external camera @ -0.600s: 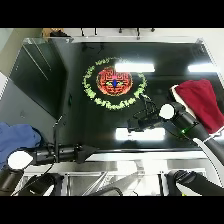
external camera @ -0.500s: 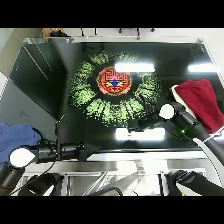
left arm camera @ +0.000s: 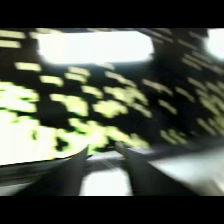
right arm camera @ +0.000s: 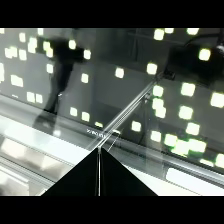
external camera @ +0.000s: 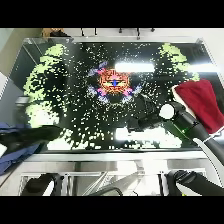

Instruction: Fold the shirts.

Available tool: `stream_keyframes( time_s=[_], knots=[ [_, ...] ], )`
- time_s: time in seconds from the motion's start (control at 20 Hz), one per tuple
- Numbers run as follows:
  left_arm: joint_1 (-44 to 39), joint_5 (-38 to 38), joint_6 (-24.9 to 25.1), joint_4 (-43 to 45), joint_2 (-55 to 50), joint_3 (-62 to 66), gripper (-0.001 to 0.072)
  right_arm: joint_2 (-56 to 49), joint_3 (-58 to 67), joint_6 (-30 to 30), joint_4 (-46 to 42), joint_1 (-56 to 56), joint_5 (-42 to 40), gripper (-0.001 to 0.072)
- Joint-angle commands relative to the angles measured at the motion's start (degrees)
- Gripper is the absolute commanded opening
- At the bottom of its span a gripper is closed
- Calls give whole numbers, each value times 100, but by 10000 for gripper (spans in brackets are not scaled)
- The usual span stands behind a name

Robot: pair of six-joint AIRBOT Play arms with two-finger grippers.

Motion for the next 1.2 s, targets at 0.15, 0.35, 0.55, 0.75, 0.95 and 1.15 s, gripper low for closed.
stream_keyframes(
  time_s=[0.15, 0.35, 0.55, 0.75, 0.95, 1.15],
  knots=[
    [3982, 1060, -490, 2308, 573, -514, 710, 4, -2, 0, -4, 4, 0, 18],
    [5062, 1373, -417, 1727, -457, -1517, 711, -2, -2, 0, 2, 17, 2, 18],
    [5672, 2170, -286, 1738, -1812, -1825, 711, -31, -2, 0, 0, 17, 2, 18],
    [5821, 2712, -203, 1727, -2752, -1823, 710, -31, -2, 0, 2, 17, 2, 18],
    [5418, 2382, -181, 1681, -3440, -1185, 123, -31, -2, 0, 0, 17, 2, 18],
    [4181, 1287, 22, 1620, -3287, 164, 17, -33, -2, 0, 0, 17, 2, 18]
  ],
)
